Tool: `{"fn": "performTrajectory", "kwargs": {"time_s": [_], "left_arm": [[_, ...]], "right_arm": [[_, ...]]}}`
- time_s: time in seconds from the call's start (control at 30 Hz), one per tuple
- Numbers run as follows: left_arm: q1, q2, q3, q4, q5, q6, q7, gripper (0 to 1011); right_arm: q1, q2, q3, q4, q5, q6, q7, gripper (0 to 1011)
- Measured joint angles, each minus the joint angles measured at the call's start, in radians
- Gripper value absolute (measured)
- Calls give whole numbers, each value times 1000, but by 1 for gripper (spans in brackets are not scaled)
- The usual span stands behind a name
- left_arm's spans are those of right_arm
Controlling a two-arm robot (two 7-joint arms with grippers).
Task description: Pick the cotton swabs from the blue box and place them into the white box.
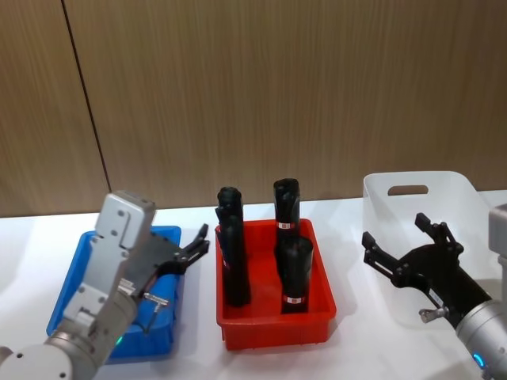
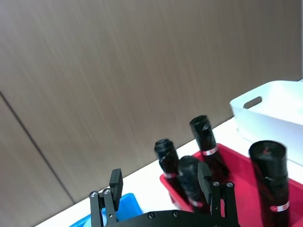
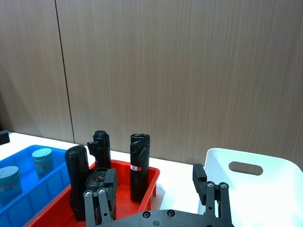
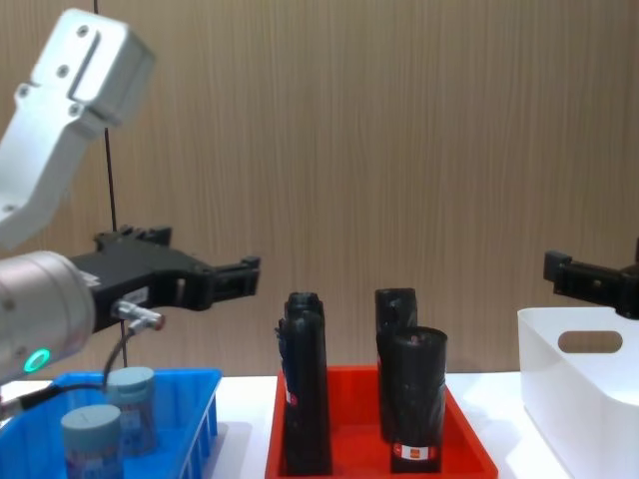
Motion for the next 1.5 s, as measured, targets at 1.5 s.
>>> {"fn": "performTrajectory", "kwargs": {"time_s": [1.5], "left_arm": [[17, 58, -130, 120, -307, 233, 113, 1004]], "right_arm": [[0, 0, 0, 0, 0, 0, 0, 1002]]}}
